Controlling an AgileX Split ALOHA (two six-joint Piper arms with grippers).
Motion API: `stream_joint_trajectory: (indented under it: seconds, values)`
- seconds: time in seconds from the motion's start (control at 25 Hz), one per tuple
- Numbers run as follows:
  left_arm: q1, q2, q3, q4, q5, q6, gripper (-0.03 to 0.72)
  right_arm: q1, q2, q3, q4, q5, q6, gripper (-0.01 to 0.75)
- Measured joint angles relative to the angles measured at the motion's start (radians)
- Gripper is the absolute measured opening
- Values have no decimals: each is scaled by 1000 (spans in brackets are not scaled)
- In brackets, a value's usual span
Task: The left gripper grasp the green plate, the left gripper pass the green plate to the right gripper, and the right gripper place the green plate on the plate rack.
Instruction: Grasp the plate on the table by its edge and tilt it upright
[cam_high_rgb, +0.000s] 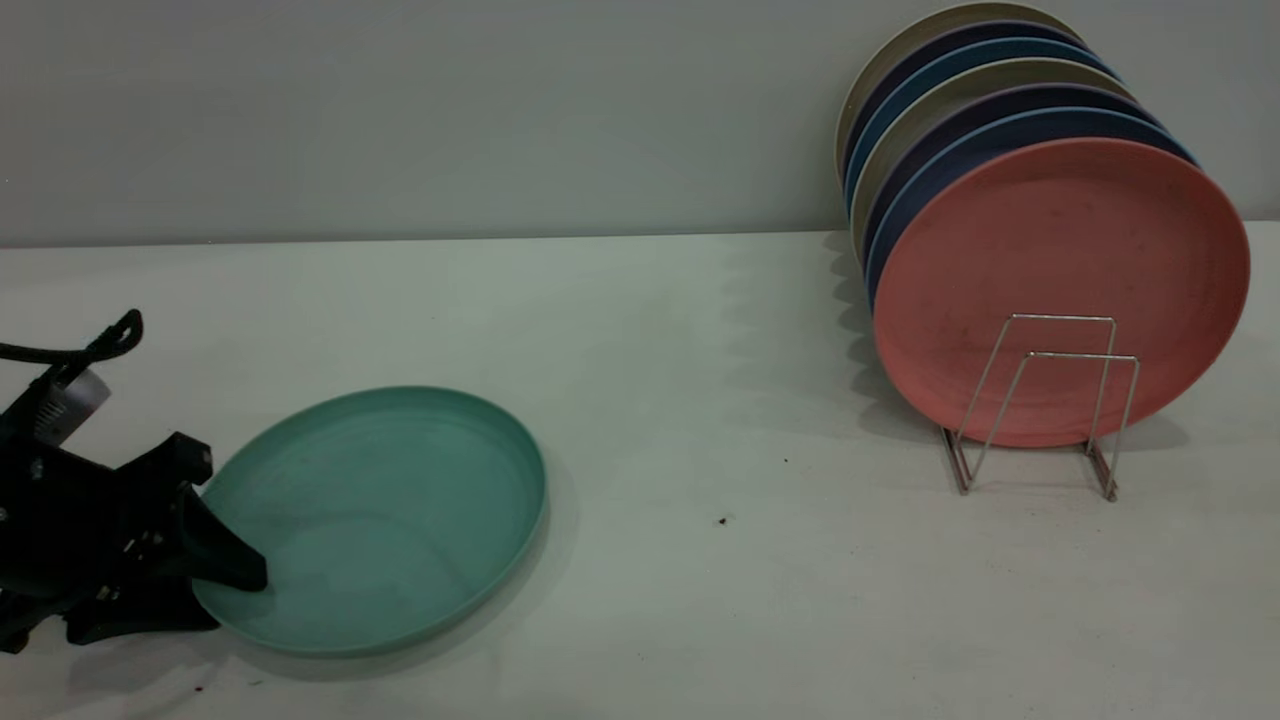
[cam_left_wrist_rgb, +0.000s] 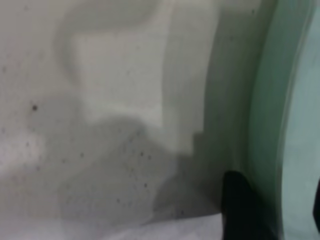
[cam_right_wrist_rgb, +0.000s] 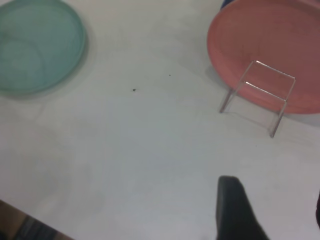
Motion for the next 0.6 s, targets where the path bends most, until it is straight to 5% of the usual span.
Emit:
stream_joint_trajectory:
  seconds: [0.28,0.6]
  values:
    - [0,3,0,-31,-7,30,51,0,0,0,21,20,0,413]
    - [0,-8,-2,-30,27,136,14,0,0,0,150,108,0,413]
